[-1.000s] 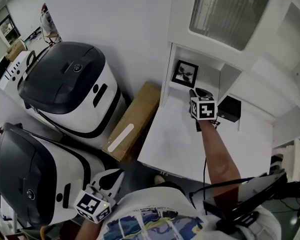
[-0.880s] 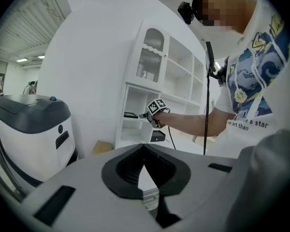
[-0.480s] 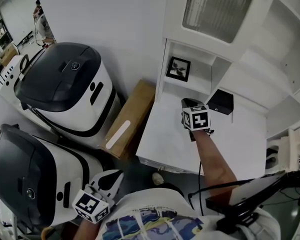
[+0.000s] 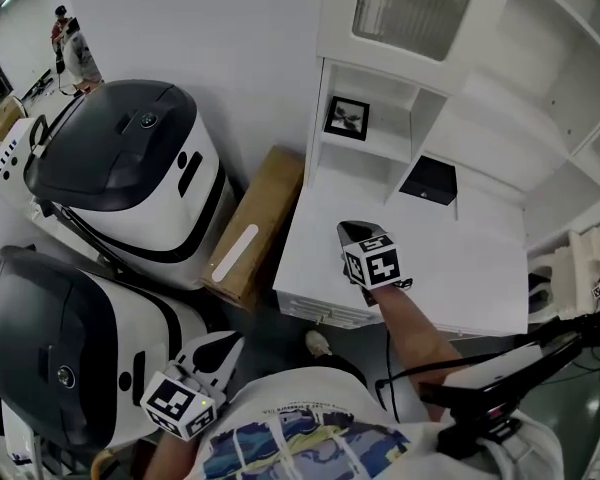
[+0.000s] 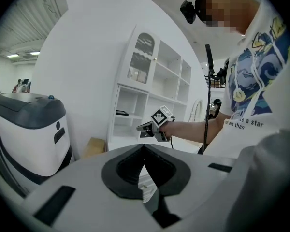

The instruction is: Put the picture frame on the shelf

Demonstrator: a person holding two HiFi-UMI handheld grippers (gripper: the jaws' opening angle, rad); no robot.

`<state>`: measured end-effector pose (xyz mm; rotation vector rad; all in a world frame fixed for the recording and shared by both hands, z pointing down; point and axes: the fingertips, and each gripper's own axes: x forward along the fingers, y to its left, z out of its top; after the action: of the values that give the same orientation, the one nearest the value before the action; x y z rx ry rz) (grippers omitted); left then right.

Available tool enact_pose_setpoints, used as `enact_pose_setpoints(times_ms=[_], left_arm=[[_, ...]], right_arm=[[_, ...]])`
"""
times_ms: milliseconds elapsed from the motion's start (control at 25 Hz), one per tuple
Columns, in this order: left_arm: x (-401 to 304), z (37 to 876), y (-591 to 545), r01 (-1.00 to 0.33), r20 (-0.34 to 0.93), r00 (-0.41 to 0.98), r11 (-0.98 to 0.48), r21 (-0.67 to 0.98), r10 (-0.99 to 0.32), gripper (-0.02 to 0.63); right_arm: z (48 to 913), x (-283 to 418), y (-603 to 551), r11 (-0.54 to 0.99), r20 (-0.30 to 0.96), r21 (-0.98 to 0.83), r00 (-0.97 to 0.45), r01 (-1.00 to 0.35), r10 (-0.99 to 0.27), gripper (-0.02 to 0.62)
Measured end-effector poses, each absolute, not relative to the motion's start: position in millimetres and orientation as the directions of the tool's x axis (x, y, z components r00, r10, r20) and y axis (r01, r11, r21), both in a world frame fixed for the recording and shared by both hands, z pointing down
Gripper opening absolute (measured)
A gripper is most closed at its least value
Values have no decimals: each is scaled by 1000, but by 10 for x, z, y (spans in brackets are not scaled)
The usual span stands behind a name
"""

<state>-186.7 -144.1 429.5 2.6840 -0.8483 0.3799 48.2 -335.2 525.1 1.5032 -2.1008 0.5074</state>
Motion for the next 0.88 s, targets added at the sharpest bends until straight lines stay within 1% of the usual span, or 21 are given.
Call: enact_pose_setpoints(times_ms=[280, 480, 880], left_arm=[[-2002, 4296, -1241, -566, 330, 808, -797, 209, -487, 12], [-2044, 4380, -1120, -540, 338, 823, -813, 217, -456, 12], [-2092, 4571, -958, -491, 367, 846, -833, 255, -387, 12]], right_arm=[[5322, 13, -2646, 369, 598, -69, -334, -927, -729, 25], [5326, -261, -2232, 414, 596, -75, -373, -907, -711, 25], [5307, -566, -1595, 472, 604, -71, -415, -879, -681, 25]])
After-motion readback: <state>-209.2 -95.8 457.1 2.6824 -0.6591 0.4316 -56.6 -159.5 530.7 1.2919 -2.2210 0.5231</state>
